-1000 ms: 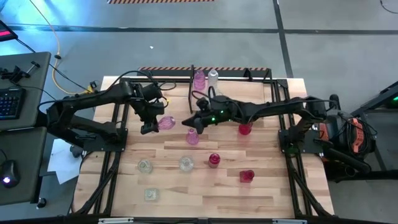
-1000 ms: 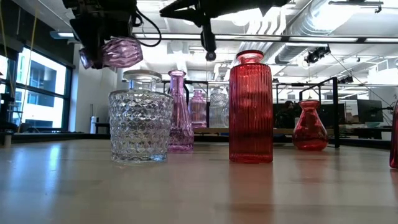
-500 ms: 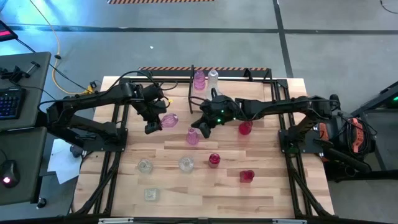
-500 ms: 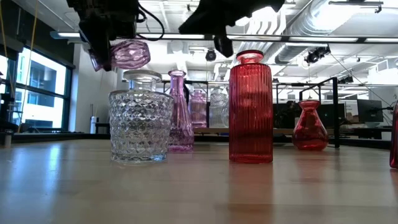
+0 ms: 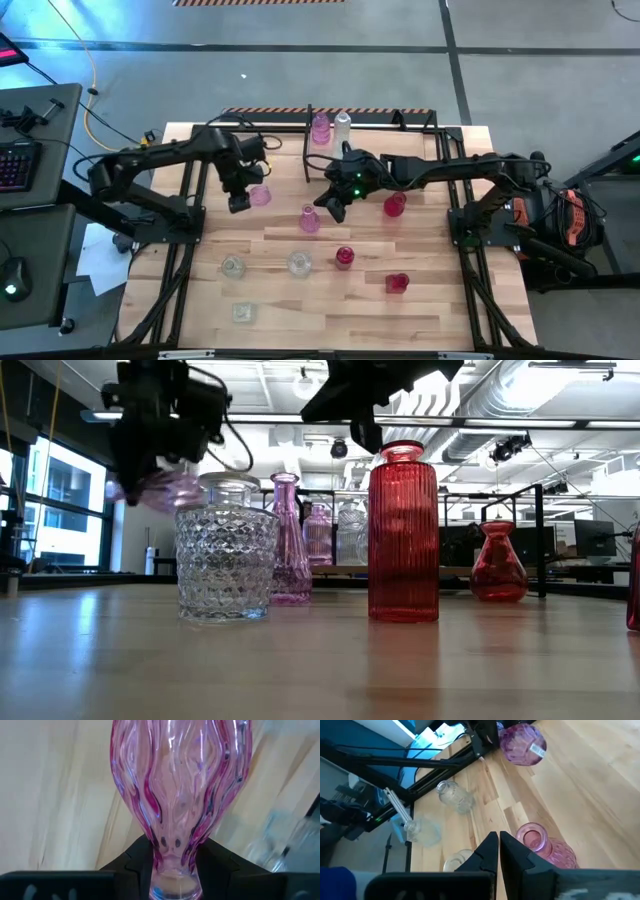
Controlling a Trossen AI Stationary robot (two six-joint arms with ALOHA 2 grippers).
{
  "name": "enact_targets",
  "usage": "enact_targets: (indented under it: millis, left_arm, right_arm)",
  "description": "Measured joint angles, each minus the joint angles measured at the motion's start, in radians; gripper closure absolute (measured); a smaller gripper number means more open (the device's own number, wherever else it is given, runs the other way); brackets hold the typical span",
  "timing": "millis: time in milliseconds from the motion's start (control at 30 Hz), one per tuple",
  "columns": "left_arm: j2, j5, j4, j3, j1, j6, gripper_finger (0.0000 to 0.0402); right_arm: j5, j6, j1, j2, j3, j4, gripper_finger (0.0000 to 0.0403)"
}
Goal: Sort vases onto shelf
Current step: Align the violet vase with the other violet vase on the shelf
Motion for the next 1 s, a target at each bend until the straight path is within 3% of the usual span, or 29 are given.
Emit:
enact_targets:
  millis: [400, 667, 1000]
  left_arm:
    - [0.221, -0.122, -0.279, 0.087, -0.031, 0.012, 0.0291]
    - [0.290, -0.009, -0.283, 0.094, -0.098, -0.070, 0.0291]
    - [0.381, -0.009, -0.265, 0.094, -0.173, -0.121, 0.0291]
  right_arm:
    - [-0.002, -0.074, -0.011, 0.000, 0.000, -0.009, 0.0402]
    - [-0.002, -0.153, -0.011, 0.000, 0.000, -0.010, 0.0402]
    - [-0.038, -0.203, -0.011, 0.000, 0.000, -0.010, 0.0402]
